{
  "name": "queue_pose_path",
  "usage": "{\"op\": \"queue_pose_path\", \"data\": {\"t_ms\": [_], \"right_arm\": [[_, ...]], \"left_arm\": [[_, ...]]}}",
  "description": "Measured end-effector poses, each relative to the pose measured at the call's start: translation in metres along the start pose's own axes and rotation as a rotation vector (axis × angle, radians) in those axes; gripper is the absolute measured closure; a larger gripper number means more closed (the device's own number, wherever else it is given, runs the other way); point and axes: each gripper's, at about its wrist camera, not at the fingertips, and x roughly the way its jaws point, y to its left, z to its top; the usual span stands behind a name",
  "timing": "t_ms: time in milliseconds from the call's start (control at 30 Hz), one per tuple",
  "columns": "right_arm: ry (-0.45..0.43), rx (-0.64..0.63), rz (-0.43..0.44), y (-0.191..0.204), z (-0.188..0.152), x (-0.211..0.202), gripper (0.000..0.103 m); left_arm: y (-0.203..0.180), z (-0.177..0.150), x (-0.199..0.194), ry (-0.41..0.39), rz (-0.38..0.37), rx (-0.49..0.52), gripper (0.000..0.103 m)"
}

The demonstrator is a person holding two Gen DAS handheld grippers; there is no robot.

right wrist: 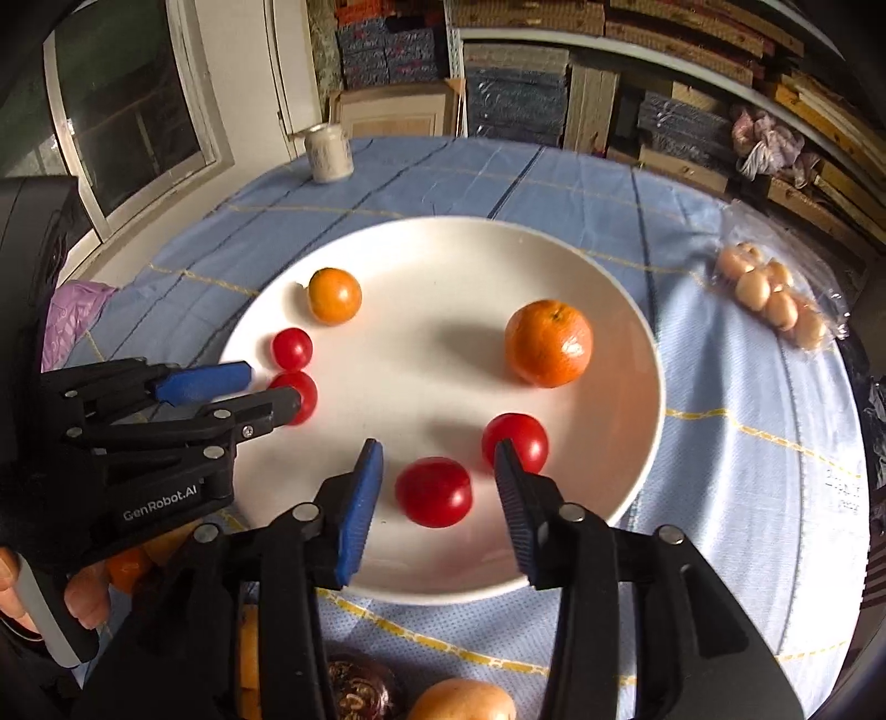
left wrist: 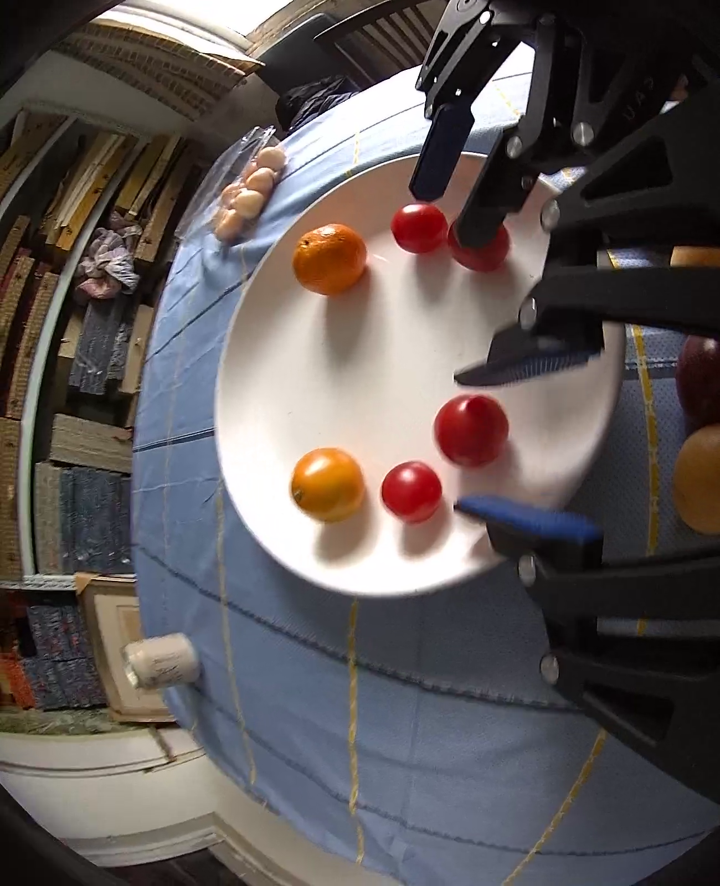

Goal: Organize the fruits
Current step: 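Place both cherry tomatoes on the white plate and open both grippers, then grasp a yellow-brown tomato with the right gripper while the left grasps a mandarin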

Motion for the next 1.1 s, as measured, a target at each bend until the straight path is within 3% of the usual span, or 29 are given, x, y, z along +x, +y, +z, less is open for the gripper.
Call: {"op": "queue_pose_path", "data": {"t_ms": [200, 333, 467, 533, 633, 767, 900, 1100], "right_arm": [[-0.05, -0.004, -0.016, 0.002, -0.018, -0.037, 0.062], [-0.085, 0.015, -0.021, 0.0, -0.048, -0.069, 0.059], [-0.129, 0.04, -0.053, 0.0, -0.085, -0.097, 0.037], [-0.149, 0.046, -0.08, 0.001, -0.105, -0.109, 0.032], [-0.149, 0.05, -0.092, 0.003, -0.134, -0.118, 0.032], [-0.146, 0.047, -0.105, 0.008, -0.165, -0.12, 0.036], [-0.114, 0.054, -0.103, 0.01, -0.174, -0.11, 0.047], [-0.106, 0.063, -0.12, 0.011, -0.171, -0.098, 0.048]], "left_arm": [[0.003, -0.014, -0.04, -0.099, 0.026, 0.005, 0.038], [0.006, -0.043, -0.076, -0.179, 0.014, 0.007, 0.018], [0.006, -0.077, -0.095, -0.201, 0.004, 0.031, 0.007], [0.009, -0.093, -0.1, -0.2, -0.007, 0.029, 0.006], [0.017, -0.121, -0.108, -0.187, -0.068, -0.011, 0.005], [0.018, -0.146, -0.109, -0.156, -0.095, -0.026, 0.005], [0.015, -0.162, -0.11, -0.128, -0.093, -0.015, 0.005], [0.017, -0.178, -0.117, -0.122, -0.107, -0.034, 0.005]]}}
